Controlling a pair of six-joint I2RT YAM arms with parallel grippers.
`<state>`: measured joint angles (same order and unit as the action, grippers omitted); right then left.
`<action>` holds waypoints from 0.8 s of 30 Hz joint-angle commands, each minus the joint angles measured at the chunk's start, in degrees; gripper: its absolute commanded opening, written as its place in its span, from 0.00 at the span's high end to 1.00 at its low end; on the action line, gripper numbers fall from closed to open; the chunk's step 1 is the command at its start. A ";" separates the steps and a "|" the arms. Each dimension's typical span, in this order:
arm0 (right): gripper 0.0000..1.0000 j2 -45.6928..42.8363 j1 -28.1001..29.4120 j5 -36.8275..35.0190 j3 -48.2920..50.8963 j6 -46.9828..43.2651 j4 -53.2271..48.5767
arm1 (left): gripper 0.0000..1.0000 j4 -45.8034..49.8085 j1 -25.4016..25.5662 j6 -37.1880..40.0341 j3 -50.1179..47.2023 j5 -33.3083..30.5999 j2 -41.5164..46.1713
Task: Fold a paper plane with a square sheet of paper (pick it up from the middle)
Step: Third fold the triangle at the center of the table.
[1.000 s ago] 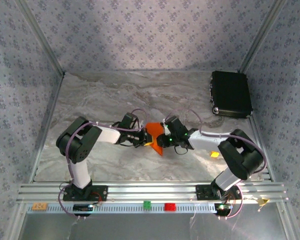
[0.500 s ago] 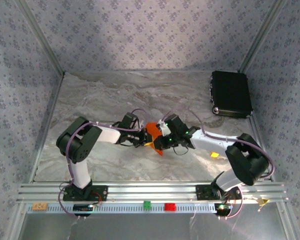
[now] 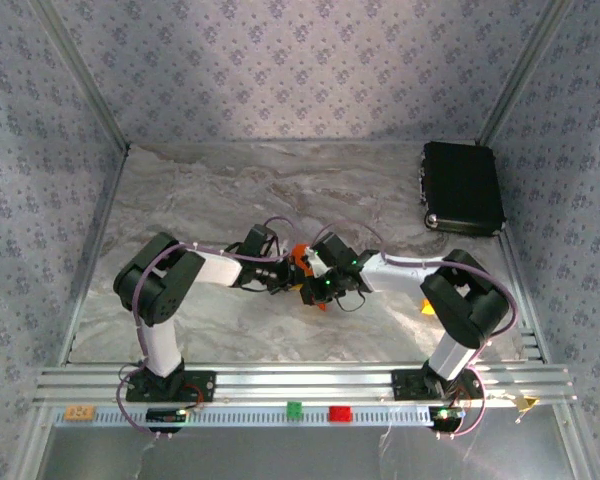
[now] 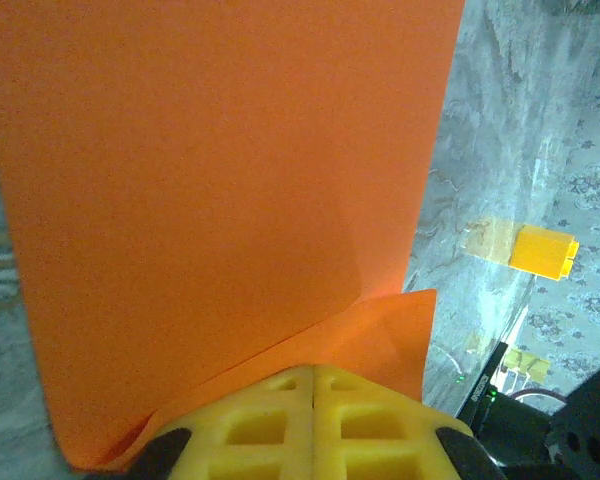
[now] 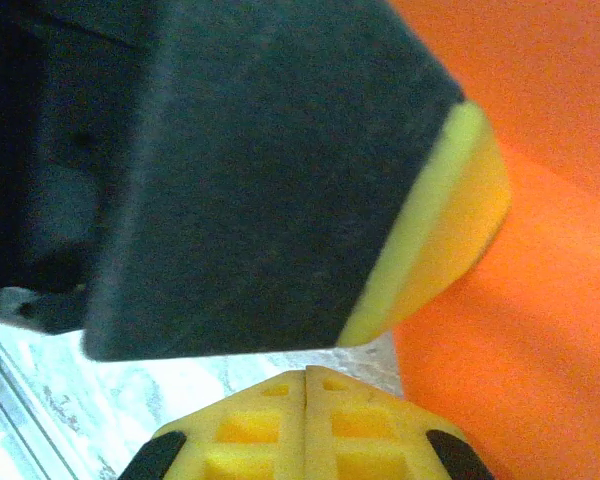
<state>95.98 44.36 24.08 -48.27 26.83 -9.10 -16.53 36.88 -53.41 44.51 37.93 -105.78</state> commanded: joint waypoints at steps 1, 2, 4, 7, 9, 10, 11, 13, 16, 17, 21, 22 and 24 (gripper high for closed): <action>0.97 1.23 -0.49 -1.31 0.31 1.08 -1.97 | 0.97 2.89 0.43 1.37 0.75 -1.89 -1.91; 0.97 1.24 -0.70 -1.18 0.72 1.20 -1.68 | 0.97 2.99 0.42 1.45 0.84 -1.82 -1.94; 0.97 0.95 -1.10 -0.77 1.78 1.59 -0.82 | 0.97 3.32 0.39 1.62 0.88 -1.94 -2.15; 0.96 0.52 -1.63 0.25 3.27 2.20 0.89 | 0.97 3.94 0.36 2.14 1.17 -2.16 -2.42; 0.96 0.52 -1.91 1.17 4.11 2.58 2.01 | 0.98 4.39 0.33 2.42 1.20 -2.39 -2.57; 0.95 0.43 -2.06 1.40 4.43 2.77 2.64 | 0.98 4.65 0.33 2.51 1.34 -2.43 -2.65; 0.95 0.21 -2.18 1.58 4.93 2.96 3.09 | 0.98 4.70 0.38 2.60 1.45 -2.43 -2.72; 0.94 0.07 -2.44 1.83 5.37 3.13 3.66 | 0.98 4.97 0.34 2.72 1.46 -2.64 -2.77; 0.94 -0.29 -3.08 2.50 6.27 3.53 4.78 | 0.98 5.33 0.22 2.94 1.55 -3.02 -2.90; 0.94 -0.40 -3.31 2.87 6.66 3.73 5.12 | 0.98 5.51 0.28 3.00 1.56 -3.12 -2.99; 0.93 -0.87 -3.91 4.76 8.75 4.91 7.72 | 1.00 6.37 0.18 3.35 1.71 -3.66 -3.20; 0.93 -1.05 -4.09 5.19 9.45 5.36 8.76 | 1.00 6.71 0.17 3.45 1.72 -3.90 -3.21; 0.93 -1.34 -4.36 5.93 10.66 6.15 10.13 | 1.00 7.00 0.06 3.36 1.72 -4.24 -3.38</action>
<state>95.33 40.60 29.36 -40.21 30.98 1.87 -14.48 36.88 -51.48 46.35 37.69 -106.63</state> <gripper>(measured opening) 0.071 0.047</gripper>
